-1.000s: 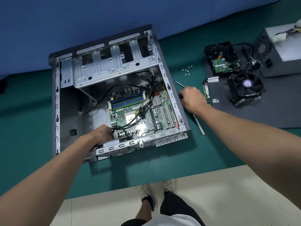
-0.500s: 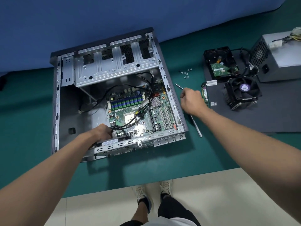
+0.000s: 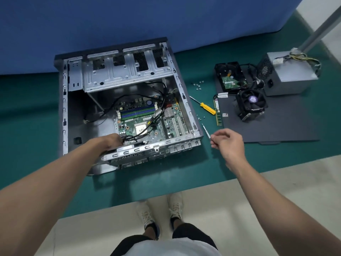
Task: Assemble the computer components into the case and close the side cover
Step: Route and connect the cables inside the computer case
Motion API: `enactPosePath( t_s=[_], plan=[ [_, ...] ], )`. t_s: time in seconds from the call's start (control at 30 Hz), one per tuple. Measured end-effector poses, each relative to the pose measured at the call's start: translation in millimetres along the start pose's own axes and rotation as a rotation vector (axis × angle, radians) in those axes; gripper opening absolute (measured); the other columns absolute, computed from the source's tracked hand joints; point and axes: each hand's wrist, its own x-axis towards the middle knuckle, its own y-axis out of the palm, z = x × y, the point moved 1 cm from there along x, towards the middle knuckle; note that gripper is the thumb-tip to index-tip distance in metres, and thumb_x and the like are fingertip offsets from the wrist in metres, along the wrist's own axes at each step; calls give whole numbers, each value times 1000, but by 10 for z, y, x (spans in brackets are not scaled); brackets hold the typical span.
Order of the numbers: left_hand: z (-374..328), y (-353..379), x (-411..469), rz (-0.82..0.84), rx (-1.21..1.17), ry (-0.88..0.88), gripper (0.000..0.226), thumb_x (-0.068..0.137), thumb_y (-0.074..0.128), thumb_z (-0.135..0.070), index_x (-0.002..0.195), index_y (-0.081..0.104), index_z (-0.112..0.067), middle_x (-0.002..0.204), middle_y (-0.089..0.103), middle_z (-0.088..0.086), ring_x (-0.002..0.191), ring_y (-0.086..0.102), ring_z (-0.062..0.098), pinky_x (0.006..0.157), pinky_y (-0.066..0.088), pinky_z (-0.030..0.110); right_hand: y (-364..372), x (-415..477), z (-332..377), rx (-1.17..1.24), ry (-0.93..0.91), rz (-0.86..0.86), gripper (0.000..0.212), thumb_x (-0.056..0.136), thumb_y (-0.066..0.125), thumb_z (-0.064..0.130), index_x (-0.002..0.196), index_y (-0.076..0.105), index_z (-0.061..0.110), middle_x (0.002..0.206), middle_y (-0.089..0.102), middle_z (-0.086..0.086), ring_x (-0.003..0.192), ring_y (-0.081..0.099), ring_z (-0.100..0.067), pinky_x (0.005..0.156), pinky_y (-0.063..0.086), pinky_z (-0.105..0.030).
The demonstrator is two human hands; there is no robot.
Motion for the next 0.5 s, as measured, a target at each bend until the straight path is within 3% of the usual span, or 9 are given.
enactPosePath(
  t_s=[0.07,0.17,0.2,0.37,0.5],
  plan=[
    [23,-1,-61,38,-37,7,20,101,39,-4,104,58,3,103,56,16,80,53,21,71,43,29,46,-215,-124,93,12,-56,12,83,69,1,76,66,11,63,70,-2,61,66,-14,69,57,-30],
    [80,-23,-65,78,-128,32,30,104,37,-8,120,56,10,118,57,18,103,58,29,88,44,30,199,-542,-289,171,30,-91,15,82,71,2,75,65,14,62,70,-1,60,68,-13,69,55,-34],
    [99,-32,-65,93,-144,38,31,104,38,-10,121,56,9,117,57,16,103,58,28,87,43,31,273,-644,-327,189,30,-81,15,82,71,2,75,65,14,62,70,-1,61,68,-13,70,55,-34],
    [193,-35,35,134,-217,44,19,100,47,-9,87,60,-8,85,59,8,63,53,14,57,45,26,745,-1114,-461,197,33,35,13,81,72,1,77,67,11,63,70,-4,62,69,-15,68,57,-26],
    [201,-18,85,182,-233,68,18,97,49,0,81,57,0,73,60,10,44,58,9,41,46,18,1187,-1407,-555,181,57,149,14,81,72,1,75,67,14,65,71,-6,65,70,-17,69,57,-28]
  ],
)
